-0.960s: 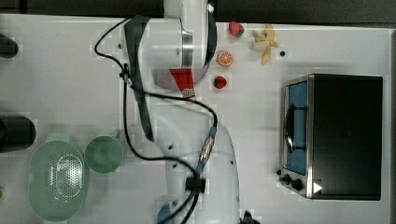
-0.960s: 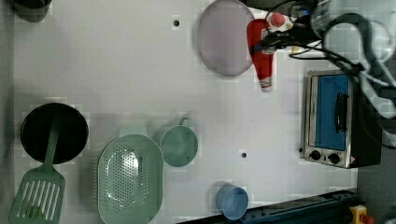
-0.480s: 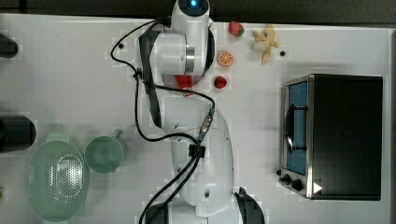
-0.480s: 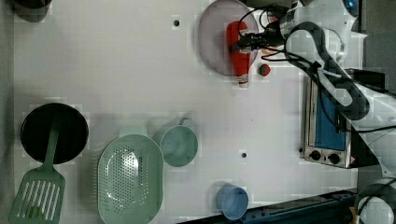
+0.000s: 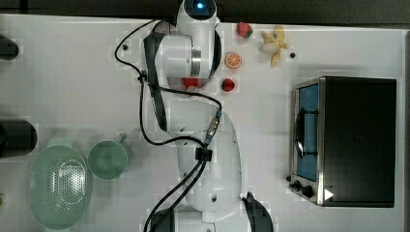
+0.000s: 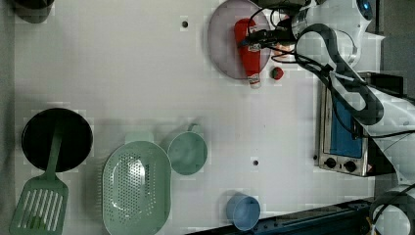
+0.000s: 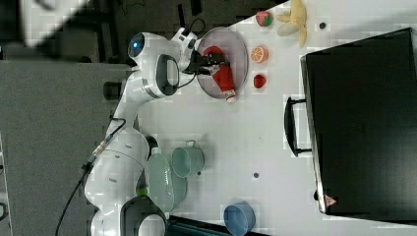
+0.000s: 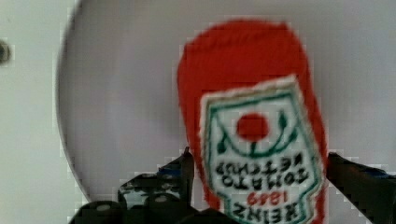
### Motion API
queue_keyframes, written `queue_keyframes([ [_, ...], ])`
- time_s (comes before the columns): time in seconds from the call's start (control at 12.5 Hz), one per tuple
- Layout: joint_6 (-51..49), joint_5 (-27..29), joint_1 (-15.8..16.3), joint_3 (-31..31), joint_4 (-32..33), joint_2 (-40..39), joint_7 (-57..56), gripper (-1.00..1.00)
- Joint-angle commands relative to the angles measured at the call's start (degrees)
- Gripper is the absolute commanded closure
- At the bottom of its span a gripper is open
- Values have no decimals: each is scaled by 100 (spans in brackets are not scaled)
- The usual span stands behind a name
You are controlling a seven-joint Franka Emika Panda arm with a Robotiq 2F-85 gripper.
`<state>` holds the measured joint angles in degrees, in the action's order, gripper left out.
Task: Pick ketchup from table and place on plate.
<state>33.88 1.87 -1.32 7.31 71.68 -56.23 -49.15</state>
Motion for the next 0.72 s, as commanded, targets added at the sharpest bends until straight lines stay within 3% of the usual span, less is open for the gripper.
queue_keyframes([
  [0.08, 43, 7, -20, -9, -188, 406, 273, -100],
  [0.32, -639, 6, -138, -41, -243, 1157, 1096, -100],
  [0.72, -2608, 5, -384, -82, -237, 2424, 3616, -100],
])
